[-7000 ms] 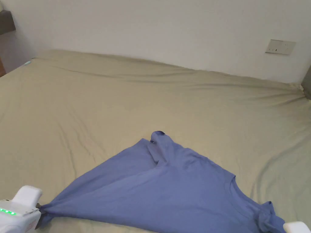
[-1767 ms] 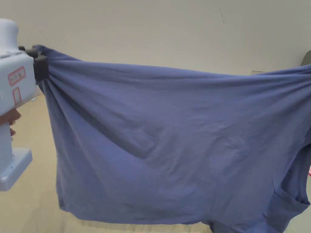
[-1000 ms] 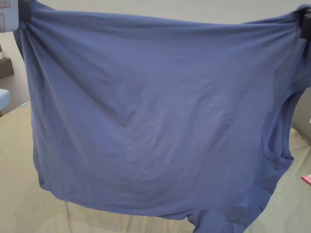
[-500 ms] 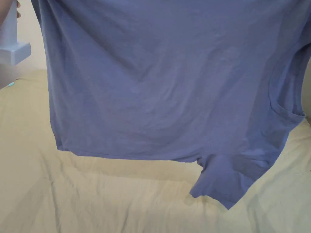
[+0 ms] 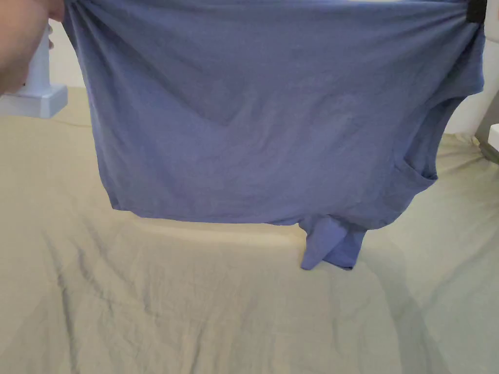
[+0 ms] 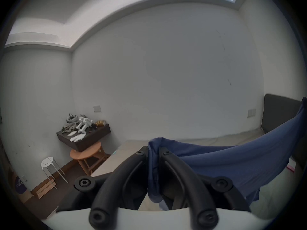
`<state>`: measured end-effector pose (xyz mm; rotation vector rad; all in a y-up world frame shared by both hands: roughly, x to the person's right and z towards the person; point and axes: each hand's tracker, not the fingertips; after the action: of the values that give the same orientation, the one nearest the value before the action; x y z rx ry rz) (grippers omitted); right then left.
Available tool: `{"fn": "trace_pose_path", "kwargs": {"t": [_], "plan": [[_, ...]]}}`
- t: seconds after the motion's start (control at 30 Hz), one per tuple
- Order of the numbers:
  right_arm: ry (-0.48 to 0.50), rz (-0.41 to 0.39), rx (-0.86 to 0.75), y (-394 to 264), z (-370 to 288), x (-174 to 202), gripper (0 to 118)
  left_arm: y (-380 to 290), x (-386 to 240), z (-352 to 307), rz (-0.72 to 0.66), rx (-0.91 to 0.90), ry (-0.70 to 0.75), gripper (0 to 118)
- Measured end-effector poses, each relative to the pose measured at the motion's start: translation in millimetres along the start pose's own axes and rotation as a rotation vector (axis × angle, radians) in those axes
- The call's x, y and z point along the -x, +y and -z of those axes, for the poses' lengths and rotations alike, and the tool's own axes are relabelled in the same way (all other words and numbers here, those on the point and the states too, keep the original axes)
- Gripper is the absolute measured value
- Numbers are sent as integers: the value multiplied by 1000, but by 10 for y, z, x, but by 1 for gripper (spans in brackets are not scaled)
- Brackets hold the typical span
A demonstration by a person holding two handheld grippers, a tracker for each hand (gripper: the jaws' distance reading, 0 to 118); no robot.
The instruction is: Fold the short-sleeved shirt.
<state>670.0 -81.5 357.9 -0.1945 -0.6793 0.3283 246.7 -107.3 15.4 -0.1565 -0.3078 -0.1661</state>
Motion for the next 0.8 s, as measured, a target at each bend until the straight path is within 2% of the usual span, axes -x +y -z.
{"fn": "trace_pose_path", "kwargs": {"t": [0.1, 0.2, 0.33, 0.4, 0.53, 0.6, 0.73, 0.8], "plan": [[62, 7, 107, -380, 74, 175, 3, -418, -107, 76, 47, 82, -4, 10], [80, -5, 156, -798, 15, 369, 3, -890, -135, 80, 34, 112, -17, 10], [145, 59, 267, -1396, -158, 487, 3, -1638, -84, -99, 10, 209, -42, 10], [186, 83, 327, -1705, -264, 513, 3, -2033, -52, -259, 46, 290, -68, 10], [246, 52, 433, -2326, -731, 666, 3, -2825, 52, -777, 36, 420, -118, 10], [288, 72, 489, -2595, -1014, 726, 3, -3162, 127, -1083, 34, 459, -88, 10], [333, 108, 588, -3158, -1544, 807, 3, -3735, 257, -1695, 90, 572, -130, 10], [359, 94, 654, -3402, -1846, 874, 3, -3966, 319, -1987, 126, 624, -149, 10]]}}
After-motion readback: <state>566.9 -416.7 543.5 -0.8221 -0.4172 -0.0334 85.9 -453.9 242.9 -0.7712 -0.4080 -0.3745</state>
